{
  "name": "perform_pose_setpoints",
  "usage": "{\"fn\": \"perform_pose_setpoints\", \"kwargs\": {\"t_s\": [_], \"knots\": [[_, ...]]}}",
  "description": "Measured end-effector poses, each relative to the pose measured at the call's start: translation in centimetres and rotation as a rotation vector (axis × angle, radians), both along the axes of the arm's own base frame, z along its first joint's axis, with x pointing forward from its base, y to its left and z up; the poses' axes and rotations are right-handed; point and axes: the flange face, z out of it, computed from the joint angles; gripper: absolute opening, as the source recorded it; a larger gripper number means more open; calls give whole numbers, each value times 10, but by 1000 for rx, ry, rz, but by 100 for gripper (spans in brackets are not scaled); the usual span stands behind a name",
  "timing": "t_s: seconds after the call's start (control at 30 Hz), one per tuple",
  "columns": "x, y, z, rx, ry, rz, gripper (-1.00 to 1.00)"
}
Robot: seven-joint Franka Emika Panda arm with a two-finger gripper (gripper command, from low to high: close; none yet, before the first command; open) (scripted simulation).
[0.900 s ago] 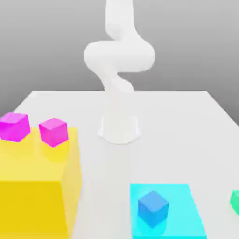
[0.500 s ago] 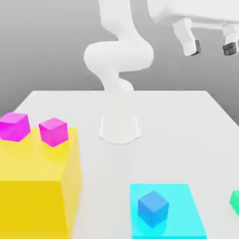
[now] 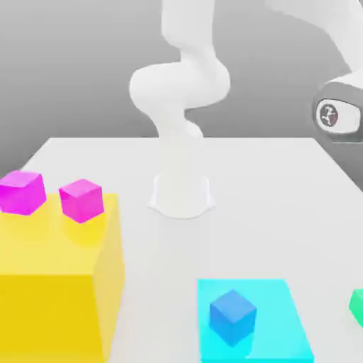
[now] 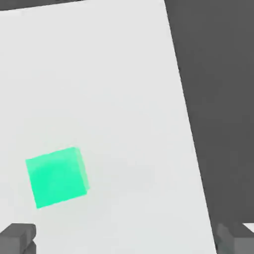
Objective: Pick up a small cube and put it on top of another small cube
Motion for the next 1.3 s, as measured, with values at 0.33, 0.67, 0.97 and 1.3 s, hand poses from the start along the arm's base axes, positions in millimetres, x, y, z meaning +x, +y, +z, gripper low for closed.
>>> {"fn": "perform_pose_setpoints", "kwargs": {"t_s": [0.33, 0.67, 0.97, 1.3], "knots": [[-21, 15, -101, -46, 32, 115, -100], [-5, -7, -24, -51, 27, 132, -100], [63, -205, 93, -78, 10, 187, -100], [12, -402, 187, -77, 23, 307, -100]]}}
